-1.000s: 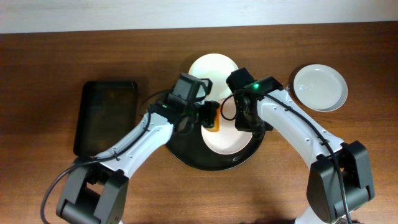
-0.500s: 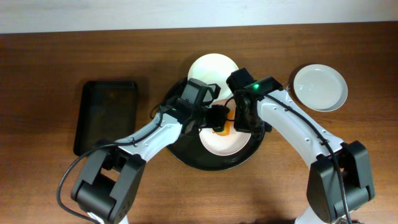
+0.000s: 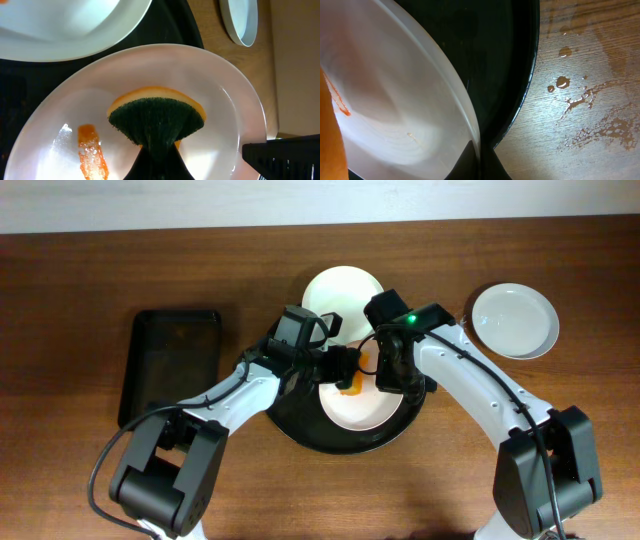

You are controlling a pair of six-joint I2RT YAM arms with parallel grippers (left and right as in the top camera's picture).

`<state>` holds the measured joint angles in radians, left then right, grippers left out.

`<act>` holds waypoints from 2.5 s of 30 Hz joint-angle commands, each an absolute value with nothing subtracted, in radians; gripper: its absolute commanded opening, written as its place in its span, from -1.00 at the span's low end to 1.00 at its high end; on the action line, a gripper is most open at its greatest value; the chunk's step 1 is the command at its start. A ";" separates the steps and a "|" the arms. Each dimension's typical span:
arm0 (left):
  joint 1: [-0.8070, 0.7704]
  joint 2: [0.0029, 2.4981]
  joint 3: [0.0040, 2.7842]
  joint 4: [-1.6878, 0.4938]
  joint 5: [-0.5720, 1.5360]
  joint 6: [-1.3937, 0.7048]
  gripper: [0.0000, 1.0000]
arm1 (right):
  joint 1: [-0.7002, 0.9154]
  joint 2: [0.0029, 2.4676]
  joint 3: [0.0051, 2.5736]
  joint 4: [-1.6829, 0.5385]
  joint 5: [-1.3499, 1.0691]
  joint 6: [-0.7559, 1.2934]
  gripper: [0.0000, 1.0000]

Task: Clean dirty plates on tray and stack at the side
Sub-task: 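Lower the sponge with the left gripper onto the held pink plate, then scrub the pink plate with the sponge while the right gripper holds it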

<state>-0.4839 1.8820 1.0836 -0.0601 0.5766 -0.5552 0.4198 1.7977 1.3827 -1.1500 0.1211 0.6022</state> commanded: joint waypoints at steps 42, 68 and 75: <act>-0.539 2.032 1.074 -0.038 0.515 -0.472 -0.99 | 0.423 1.777 1.097 -0.822 0.170 0.581 -0.92; -0.539 1.870 1.105 -0.212 0.150 -0.311 -0.99 | 0.423 1.780 1.087 -0.815 0.170 0.581 -0.92; -0.539 1.723 1.123 -0.211 0.060 -0.297 -1.00 | 0.423 1.780 1.087 -0.815 0.169 0.581 -0.92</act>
